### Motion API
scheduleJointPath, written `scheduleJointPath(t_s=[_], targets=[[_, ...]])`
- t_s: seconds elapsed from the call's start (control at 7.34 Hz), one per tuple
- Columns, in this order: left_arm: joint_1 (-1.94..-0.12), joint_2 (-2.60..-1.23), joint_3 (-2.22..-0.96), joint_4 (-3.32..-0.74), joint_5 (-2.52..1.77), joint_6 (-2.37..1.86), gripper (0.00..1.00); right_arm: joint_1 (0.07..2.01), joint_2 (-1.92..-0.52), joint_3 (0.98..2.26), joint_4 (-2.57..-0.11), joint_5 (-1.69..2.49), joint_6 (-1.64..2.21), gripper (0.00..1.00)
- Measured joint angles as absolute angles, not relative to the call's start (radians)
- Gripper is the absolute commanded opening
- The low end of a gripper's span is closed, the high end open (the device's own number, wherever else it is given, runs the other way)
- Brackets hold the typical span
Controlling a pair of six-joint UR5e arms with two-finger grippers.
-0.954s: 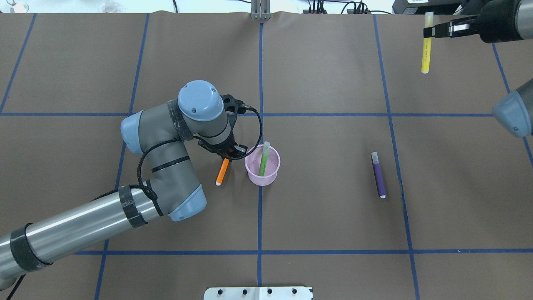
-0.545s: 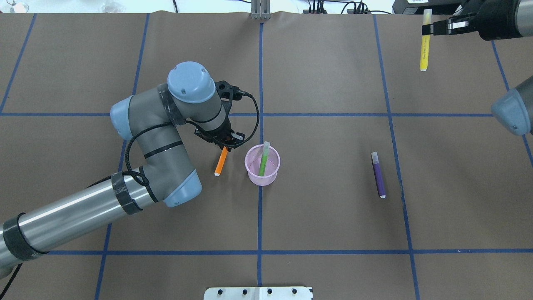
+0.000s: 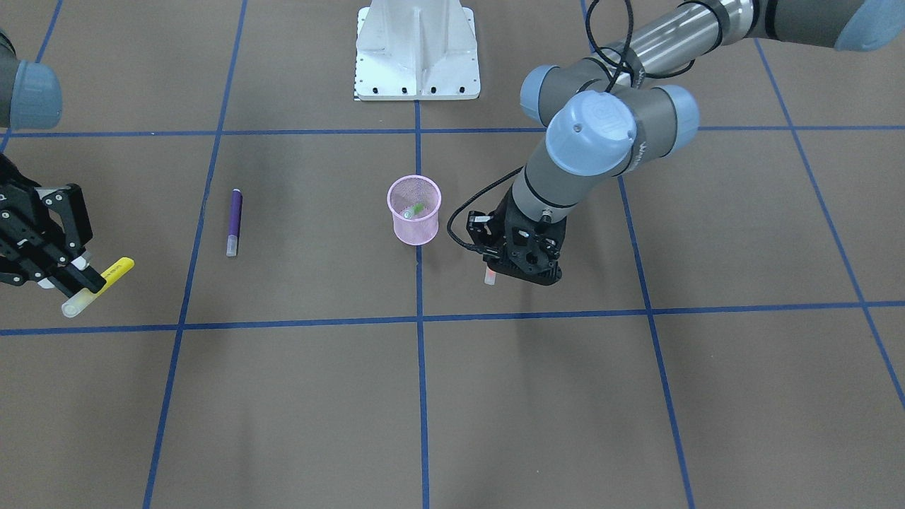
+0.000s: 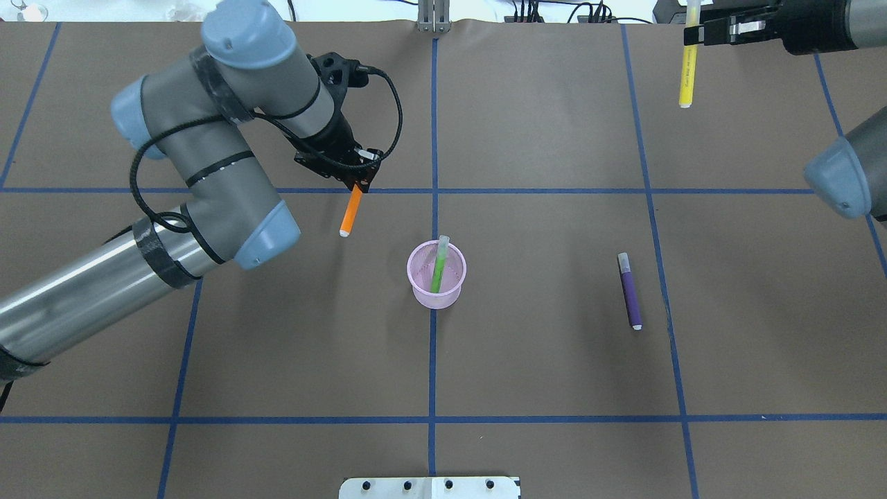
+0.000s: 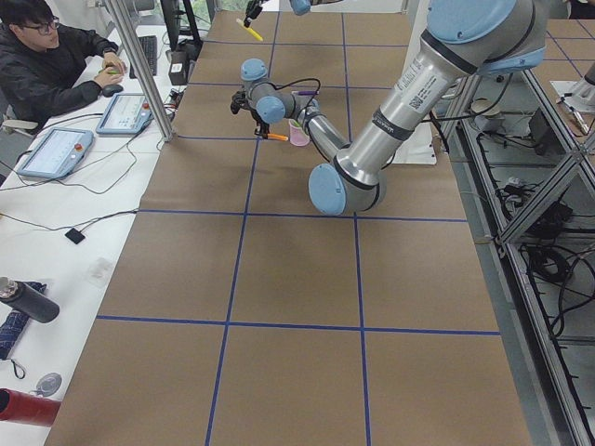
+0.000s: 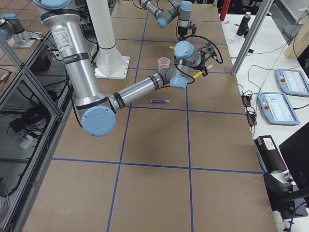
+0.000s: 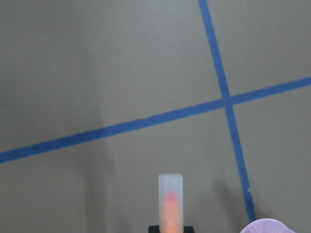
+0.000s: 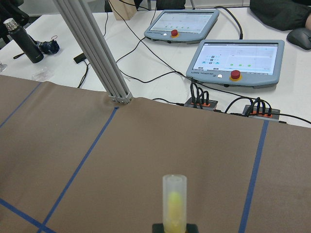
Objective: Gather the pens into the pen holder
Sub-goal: 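Lift the orange marker with the left gripper while the right carries the highlighter, then lower the yellow highlighter into the lilac cup with the right gripper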
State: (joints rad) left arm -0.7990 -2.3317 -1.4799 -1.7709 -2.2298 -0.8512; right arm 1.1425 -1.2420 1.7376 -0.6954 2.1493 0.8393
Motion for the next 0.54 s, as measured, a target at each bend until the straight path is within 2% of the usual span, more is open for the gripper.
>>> scheduleJointPath(t_s=[0.27, 0.54], targets=[[-0.874, -2.333, -1.500, -1.773, -2.277, -0.826, 0.00, 1.068, -1.182, 1.779, -0.693, 2.096, 0.898, 0.00], [-0.912, -2.332, -1.508, -1.777, -2.285, -0.811, 0.00, 0.913, -1.119, 1.813, -0.692, 1.930, 0.921, 0.00]])
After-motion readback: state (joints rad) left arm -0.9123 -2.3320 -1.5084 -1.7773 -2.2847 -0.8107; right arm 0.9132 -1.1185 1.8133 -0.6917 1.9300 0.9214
